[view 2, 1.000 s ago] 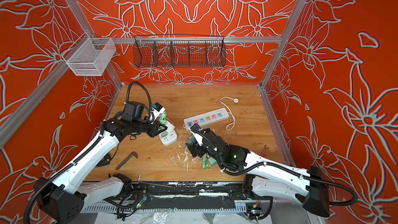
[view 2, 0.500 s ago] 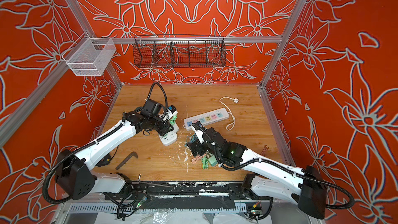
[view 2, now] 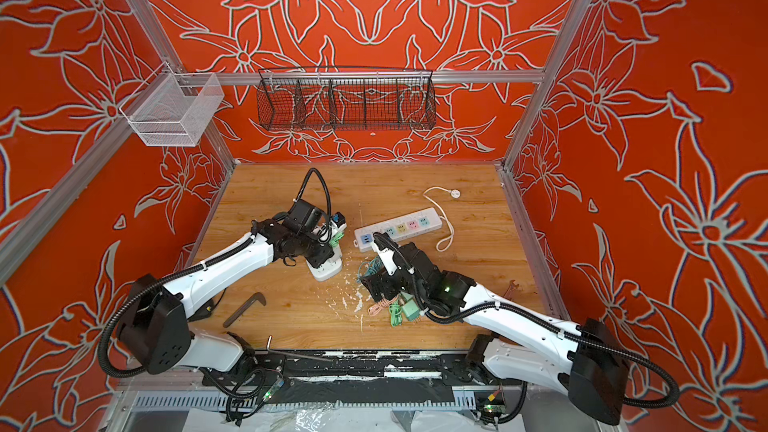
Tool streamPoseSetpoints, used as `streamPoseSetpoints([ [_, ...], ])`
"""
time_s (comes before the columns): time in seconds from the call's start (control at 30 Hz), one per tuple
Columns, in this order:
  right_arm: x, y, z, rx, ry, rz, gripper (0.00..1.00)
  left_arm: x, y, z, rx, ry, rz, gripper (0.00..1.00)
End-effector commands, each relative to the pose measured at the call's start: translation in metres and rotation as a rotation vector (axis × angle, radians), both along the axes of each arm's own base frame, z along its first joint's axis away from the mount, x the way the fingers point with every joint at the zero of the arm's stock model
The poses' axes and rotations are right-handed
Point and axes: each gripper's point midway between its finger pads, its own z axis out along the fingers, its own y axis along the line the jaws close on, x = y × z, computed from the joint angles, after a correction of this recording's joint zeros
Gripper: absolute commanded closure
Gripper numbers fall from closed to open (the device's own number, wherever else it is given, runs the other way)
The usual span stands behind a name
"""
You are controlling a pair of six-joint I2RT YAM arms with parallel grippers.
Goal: Insert the plug
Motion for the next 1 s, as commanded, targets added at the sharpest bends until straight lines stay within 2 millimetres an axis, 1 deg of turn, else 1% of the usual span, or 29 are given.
streamPoseSetpoints([
  [0.0, -0.001, 0.002, -0.005, 0.017, 0.021, 0.006, 0.03, 0.001, 0.004, -0.005, 0.042, -0.019, -0.013, 1.00],
  [0.33, 0.000, 0.007, -0.009, 0.021, 0.032, 0.018, 0.03, 0.000, 0.011, -0.015, 0.108, -0.006, 0.017, 1.00],
  [0.6, -0.001, 0.007, -0.008, 0.032, 0.027, 0.019, 0.03, 0.001, 0.011, -0.019, 0.133, -0.017, 0.028, 1.00],
  [0.7, -0.001, 0.007, -0.007, 0.042, 0.022, 0.018, 0.03, 0.000, 0.011, -0.024, 0.139, -0.005, 0.032, 1.00],
  [0.97, -0.001, 0.006, -0.005, 0.046, 0.011, 0.022, 0.03, -0.004, 0.014, -0.034, 0.237, 0.008, 0.028, 1.00],
])
